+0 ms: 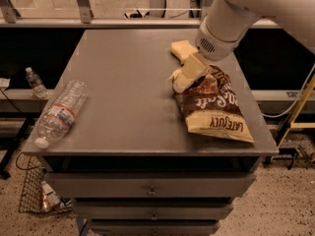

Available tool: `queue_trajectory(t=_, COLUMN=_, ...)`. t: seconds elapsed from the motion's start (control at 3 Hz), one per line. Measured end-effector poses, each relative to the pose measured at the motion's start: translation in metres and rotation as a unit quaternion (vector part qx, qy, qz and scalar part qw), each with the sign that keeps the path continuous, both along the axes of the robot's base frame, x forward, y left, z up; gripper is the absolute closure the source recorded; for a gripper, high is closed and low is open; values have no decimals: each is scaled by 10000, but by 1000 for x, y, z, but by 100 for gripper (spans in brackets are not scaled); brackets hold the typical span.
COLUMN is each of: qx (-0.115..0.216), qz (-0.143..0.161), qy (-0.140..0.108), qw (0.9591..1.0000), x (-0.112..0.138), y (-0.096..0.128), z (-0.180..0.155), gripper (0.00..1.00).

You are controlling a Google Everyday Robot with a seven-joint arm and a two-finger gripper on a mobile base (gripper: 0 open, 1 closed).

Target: Move brown chip bag near water bottle

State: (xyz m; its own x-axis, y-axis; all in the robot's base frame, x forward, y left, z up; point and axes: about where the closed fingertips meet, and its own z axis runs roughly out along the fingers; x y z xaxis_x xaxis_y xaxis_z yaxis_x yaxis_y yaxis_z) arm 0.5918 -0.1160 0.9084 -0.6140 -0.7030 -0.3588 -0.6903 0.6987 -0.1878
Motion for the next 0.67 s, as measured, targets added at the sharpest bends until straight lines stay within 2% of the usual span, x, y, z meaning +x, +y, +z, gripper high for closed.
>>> queue_trajectory(t=0.33, qx=-60, qz=-244, qy=96, qw=9996, x=16, y=-3, z=-14, gripper=0)
queue_trajectory(t=0.67, qx=-132, qz=-435, qy=196, qw=9988, x=25, y=-7, z=-28, gripper=18)
